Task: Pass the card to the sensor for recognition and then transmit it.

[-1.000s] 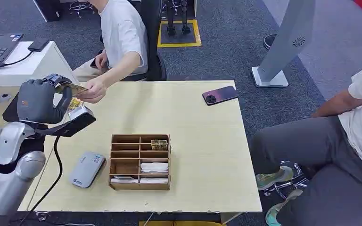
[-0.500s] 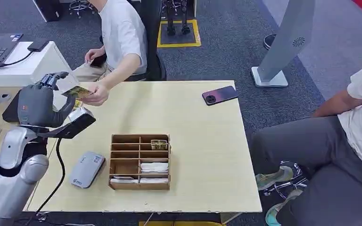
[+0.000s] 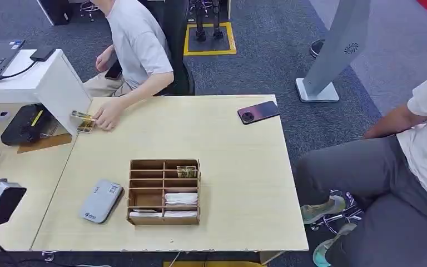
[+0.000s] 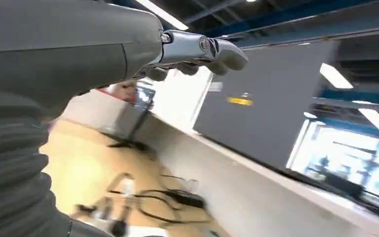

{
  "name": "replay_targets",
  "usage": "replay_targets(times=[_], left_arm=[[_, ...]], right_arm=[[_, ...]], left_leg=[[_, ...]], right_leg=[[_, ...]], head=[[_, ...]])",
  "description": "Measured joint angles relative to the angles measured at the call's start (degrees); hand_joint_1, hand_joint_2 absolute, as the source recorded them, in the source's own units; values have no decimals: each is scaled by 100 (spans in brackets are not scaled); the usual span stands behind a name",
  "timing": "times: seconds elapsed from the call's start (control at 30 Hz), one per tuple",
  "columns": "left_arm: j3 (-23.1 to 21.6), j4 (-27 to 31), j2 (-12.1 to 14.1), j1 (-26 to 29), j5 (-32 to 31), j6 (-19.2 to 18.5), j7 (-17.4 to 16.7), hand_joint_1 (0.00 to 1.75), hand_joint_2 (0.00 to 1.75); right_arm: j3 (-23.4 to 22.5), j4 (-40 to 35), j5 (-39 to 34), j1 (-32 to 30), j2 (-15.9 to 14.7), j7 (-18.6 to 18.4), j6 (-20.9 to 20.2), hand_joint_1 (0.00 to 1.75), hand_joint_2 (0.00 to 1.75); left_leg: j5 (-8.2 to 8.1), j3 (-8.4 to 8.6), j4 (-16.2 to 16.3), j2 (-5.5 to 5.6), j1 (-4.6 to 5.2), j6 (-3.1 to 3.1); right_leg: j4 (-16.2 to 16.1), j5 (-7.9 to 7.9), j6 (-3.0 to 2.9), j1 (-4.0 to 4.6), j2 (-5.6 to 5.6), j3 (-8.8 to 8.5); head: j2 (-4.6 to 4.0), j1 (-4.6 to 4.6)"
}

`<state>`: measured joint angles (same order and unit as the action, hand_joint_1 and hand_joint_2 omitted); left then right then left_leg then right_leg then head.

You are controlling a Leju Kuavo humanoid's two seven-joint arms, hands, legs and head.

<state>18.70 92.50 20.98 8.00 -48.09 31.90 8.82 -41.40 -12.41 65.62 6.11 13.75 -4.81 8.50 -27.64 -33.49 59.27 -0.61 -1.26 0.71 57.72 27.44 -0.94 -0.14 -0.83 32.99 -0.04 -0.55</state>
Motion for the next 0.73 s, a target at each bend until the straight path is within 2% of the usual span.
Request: replay_targets(times=[0.07, 0.13, 0.2, 0.23, 0.33, 0.5, 0.6, 0.7, 0.73], left_arm=[[948, -126, -260, 41, 294, -428, 372, 0, 175], [2042, -596, -411, -76, 584, -1038, 712, 0, 175], [2960, -1046, -533, -202, 700, -1295, 959, 0, 175], [3327, -1223, -594, -278, 777, -1363, 930, 0, 175], [4266, -1806, -763, -470, 1039, -1439, 545, 0, 175], [5413, -2805, -1141, -722, 1358, -1341, 368, 0, 175], [5755, -3110, -1313, -795, 1434, -1334, 340, 0, 175], [6011, -3257, -1464, -886, 1491, -1244, 18, 0, 175], [6123, -3360, -1620, -911, 1504, -1095, -137, 0, 175]], right_arm=[[-4, 0, -13, -1, 0, -20, 9, 0, 175], [-4, 0, -22, 3, 0, -59, 35, 0, 175], [-7, 0, -29, 2, 0, -68, 55, 0, 175], [-9, 0, -35, 4, 0, -74, 86, 0, 175], [-22, 2, -85, 2, 0, -125, 151, 0, 175], [-57, 4, -107, 7, 13, -221, 289, 0, 175], [-61, 4, -131, 9, 15, -225, 302, 0, 175], [-114, 4, -256, 10, 22, -229, 448, 0, 175], [-182, 4, -396, 8, 26, -190, 560, 0, 175]], left_leg=[[-1, 0, 0, 7, 0, -2], [-1, 4, 0, 4, -1, -1], [-2, 8, 0, -4, -2, 1], [-2, 6, -1, 2, -2, 0], [-2, 11, -1, 14, -2, 1], [-2, 11, -1, 32, 5, -1], [-1, 12, -1, 44, 6, -2], [-2, 13, -1, 53, 9, -3], [-4, 17, -1, 52, 13, -7]], right_leg=[[-1, 1, 1, 0, 7, -2], [0, 1, 0, 1, 5, -3], [0, 1, -1, 2, -2, 1], [0, 1, 0, 2, 5, -3], [-1, 4, 0, 1, 19, -10], [-3, 8, 6, -5, 39, -20], [-6, 7, 6, -5, 52, -17], [-6, 7, 7, -9, 61, -34], [-6, 6, 8, -12, 62, -37]], head=[[0, 2], [0, 2], [0, -13], [0, -9], [0, -9], [0, -11], [0, 2], [0, 2], [0, -4]])
